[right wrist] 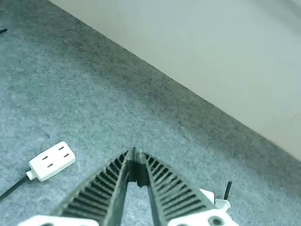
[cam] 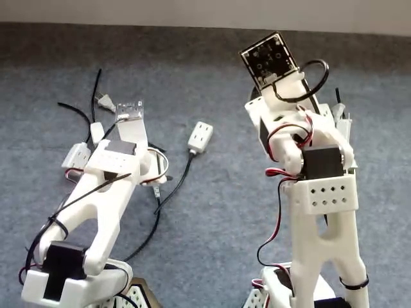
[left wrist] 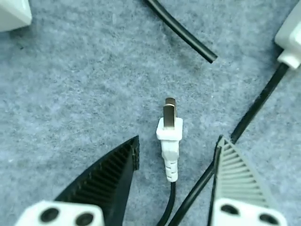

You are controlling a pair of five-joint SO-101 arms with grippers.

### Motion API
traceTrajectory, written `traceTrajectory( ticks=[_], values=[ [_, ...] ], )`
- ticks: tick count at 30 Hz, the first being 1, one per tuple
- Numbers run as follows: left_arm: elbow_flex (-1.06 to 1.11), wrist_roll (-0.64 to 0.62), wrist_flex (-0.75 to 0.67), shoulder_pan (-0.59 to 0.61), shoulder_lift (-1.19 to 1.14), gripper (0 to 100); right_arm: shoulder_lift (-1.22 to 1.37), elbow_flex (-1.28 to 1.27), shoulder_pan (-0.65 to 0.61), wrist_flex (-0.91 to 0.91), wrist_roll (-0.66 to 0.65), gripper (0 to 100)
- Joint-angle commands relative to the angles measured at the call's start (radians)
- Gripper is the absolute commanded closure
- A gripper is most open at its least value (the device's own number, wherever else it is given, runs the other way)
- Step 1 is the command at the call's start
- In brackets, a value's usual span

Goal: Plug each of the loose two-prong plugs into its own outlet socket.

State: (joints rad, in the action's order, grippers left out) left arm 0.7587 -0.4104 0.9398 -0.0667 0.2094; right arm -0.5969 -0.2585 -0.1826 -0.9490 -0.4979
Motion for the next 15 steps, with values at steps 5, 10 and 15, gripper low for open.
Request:
traceTrajectory(
  ticks=[5, 10, 15],
  values=[
    [0.033, -0.002, -0.081, 0.021, 0.004, 74, -0.007, 0.048, 0.01, 0.013, 0.012, 99.1],
    [0.036, -0.005, -0.078, 0.018, 0.002, 74, -0.007, 0.048, 0.01, 0.013, 0.012, 99.1],
    [0.05, -0.057, -0.08, 0.018, 0.002, 74, -0.007, 0.048, 0.01, 0.013, 0.012, 99.1]
  ],
)
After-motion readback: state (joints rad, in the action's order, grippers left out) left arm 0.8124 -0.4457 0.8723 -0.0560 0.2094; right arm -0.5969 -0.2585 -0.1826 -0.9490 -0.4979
